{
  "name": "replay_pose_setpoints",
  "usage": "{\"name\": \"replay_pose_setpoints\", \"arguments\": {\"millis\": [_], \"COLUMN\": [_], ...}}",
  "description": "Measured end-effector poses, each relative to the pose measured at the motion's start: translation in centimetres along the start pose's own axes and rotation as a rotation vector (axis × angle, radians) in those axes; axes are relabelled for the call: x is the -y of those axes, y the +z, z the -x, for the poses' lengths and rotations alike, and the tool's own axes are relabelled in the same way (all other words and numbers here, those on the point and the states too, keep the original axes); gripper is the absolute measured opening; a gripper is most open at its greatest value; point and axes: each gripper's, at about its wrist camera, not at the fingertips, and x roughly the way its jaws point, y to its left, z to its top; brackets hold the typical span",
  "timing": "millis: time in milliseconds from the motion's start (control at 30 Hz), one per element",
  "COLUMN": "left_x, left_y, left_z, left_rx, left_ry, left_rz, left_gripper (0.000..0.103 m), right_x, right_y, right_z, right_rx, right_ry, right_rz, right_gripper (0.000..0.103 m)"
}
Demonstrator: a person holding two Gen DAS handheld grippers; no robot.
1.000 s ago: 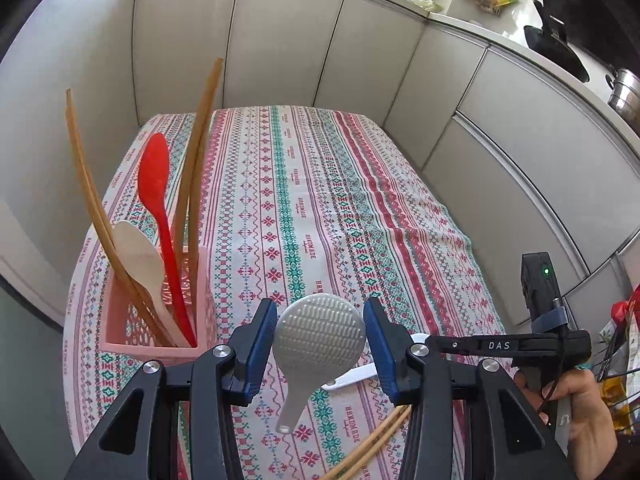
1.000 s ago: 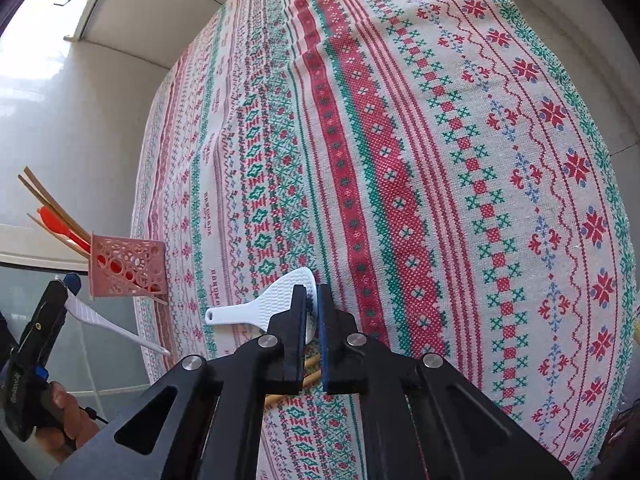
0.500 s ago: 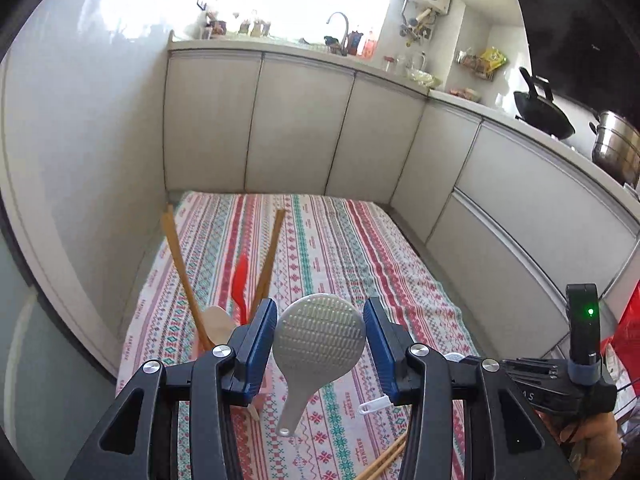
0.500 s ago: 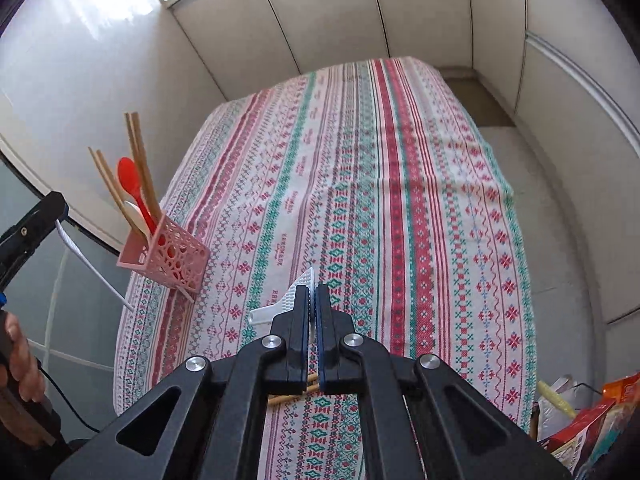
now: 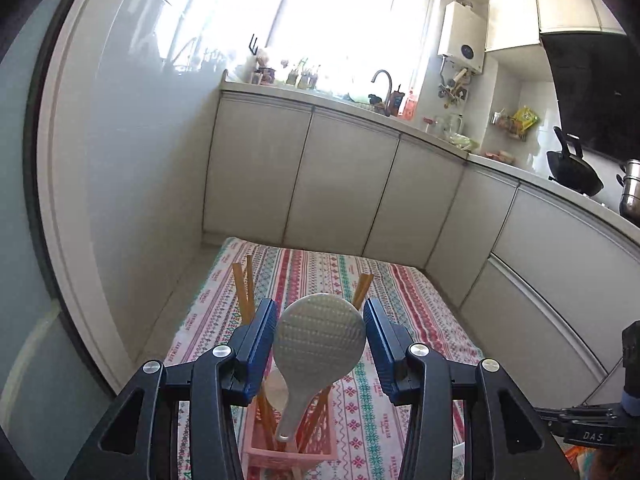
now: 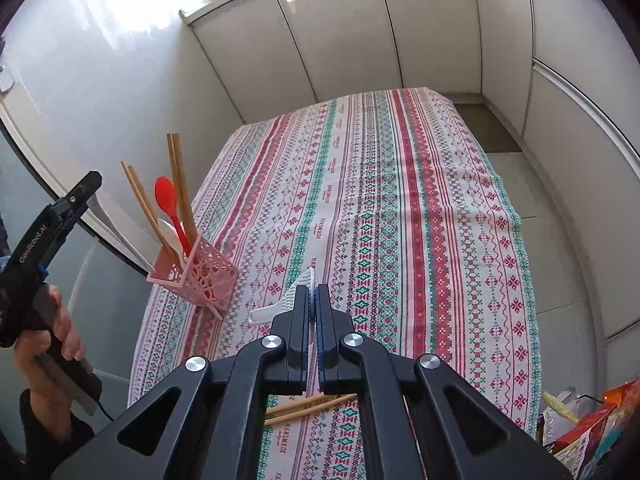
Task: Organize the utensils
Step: 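Lift both rice paddles and carry them over the pink basket, then lower both paddles into the pink basket and open both tools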
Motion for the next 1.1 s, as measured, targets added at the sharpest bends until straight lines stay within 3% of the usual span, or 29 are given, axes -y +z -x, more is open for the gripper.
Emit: {"name": "replay_pose_setpoints", "arguments": {"millis": [233,533,633,733,833,1100], "left_x": [-1.5,-2.4,-2.5,-2.7,-3.1,-6.5], "left_y": [-0.8,-2.3,-2.4,-2.6,-3.1,-4.9], "left_z": [-2.7,-4.5,-4.0,-2.9,-2.0,0.5], "left_rx": [-0.040,-0.177,-0.210,-0.267,-0.349,-0.478], "left_ry": [0.018,0.037,0.044,0.080,0.126,0.258], "left_rz": [0.025,0.042,0.039,0.049,0.053,0.062], "left_gripper": [0.046,0.047,0.054,0.063,0.064,0.068], "right_x": [-0.1,-1.7,-2.6,-4.2,-6.0,-13.1], "right_y": [0.3,0.8,1.1,1.4,1.9,3.6], "right_z": [0.1,0.2,0.5,0.9,1.2,-0.4], "right_rx": [0.019,0.038,0.050,0.070,0.082,0.086], "right_ry": [0.008,0.016,0.014,-0.009,-0.014,-0.019], "right_rz": [-0.011,0.009,0.024,0.068,0.106,0.258], "right_gripper": [0.002,0.002,0.002,0.002,0.002,0.002]}}
